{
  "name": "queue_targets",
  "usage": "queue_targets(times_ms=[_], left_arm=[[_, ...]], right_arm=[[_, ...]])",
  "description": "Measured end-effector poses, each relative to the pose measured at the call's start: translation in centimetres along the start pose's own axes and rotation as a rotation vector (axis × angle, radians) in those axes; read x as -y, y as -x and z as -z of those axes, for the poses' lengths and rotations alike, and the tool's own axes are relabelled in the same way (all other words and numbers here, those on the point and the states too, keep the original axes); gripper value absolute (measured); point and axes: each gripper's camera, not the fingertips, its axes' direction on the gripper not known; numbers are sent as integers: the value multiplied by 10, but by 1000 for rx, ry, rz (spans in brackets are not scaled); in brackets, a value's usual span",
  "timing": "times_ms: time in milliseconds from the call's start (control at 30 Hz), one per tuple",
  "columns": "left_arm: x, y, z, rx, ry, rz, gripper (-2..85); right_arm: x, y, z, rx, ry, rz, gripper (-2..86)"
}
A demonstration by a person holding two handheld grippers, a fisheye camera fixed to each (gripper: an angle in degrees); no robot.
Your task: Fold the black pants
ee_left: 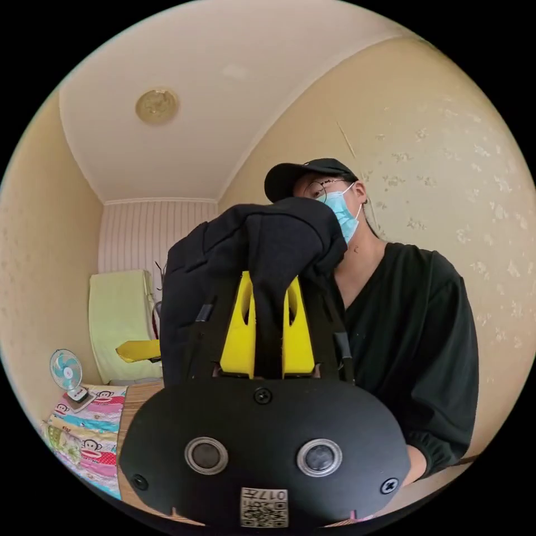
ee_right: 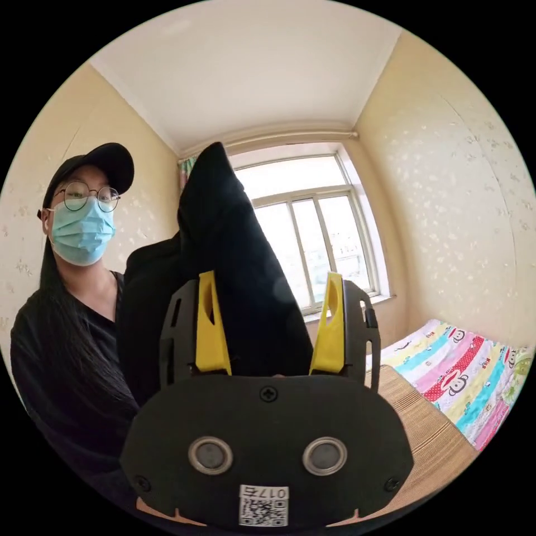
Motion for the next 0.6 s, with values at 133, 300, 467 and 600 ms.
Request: queue_targets(times_ms=[133, 300, 467, 600], left_arm=[[-31, -11, 31, 85, -101, 93, 100], [-58, -63, 89, 715, -193, 335, 134], [-100, -142, 96, 1057, -252, 375, 113], [-126, -145, 54, 963, -265, 468, 195]], right_arm=[[25, 27, -18, -129, 19, -39, 25], [60, 76, -34, -613, -37, -20, 38], [95, 103, -61, -988, -40, 109, 39], [119, 106, -82, -1062, -38, 123, 40]])
